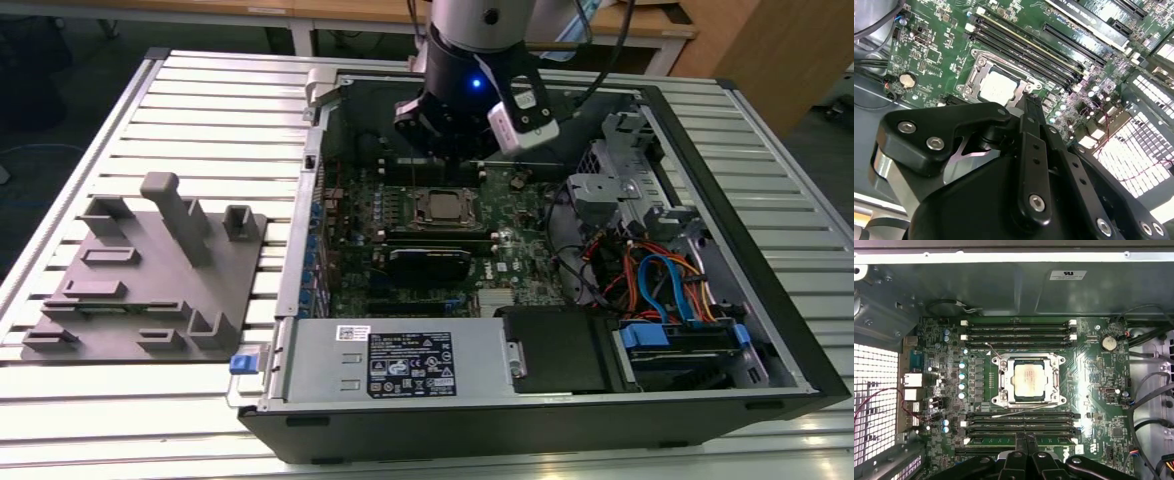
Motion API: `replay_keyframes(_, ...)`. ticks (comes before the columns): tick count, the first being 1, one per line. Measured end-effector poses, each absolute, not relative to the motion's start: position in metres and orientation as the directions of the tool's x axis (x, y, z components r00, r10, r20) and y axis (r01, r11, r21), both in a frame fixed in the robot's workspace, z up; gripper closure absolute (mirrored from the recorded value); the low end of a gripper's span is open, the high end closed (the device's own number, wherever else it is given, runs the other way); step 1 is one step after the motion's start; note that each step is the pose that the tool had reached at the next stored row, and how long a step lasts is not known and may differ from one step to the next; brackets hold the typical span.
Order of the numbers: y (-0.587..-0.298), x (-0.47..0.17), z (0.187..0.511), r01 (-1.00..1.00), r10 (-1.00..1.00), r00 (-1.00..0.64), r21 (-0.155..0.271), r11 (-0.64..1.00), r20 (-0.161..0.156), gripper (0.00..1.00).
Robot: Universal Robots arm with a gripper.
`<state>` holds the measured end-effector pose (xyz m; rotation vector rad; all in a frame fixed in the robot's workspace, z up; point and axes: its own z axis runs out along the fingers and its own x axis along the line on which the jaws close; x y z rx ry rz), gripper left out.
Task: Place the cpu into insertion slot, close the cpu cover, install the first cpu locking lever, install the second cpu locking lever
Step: 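Close the cpu cover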
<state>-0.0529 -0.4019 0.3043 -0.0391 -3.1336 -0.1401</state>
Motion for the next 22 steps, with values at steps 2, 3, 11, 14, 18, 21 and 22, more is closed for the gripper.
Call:
replay_keyframes(2,-0.4018,-0.0529,0.3021,0.025,0.025,-1.0,0.089,0.996,0.006,0.9)
replay_keyframes(3,-0.4017,-0.0529,0.301,0.025,0.025,-1.0,0.089,0.996,0.006,0.9)
replay_keyframes(11,-0.4017,-0.0529,0.2993,0.025,0.025,-1.0,0.089,0.996,0.006,0.9)
replay_keyframes(14,-0.4014,-0.053,0.299,0.025,0.025,-1.0,0.09,0.996,0.006,0.9)
replay_keyframes(18,-0.3992,-0.0538,0.2981,0.025,0.025,-1.0,0.089,0.996,0.006,0.9)
replay_keyframes(21,-0.3979,-0.0545,0.2961,0.025,0.025,-1.0,0.09,0.996,0.006,0.9)
replay_keyframes(22,-0.3975,-0.0548,0.295,0.025,0.025,-1.0,0.09,0.996,0.006,0.9)
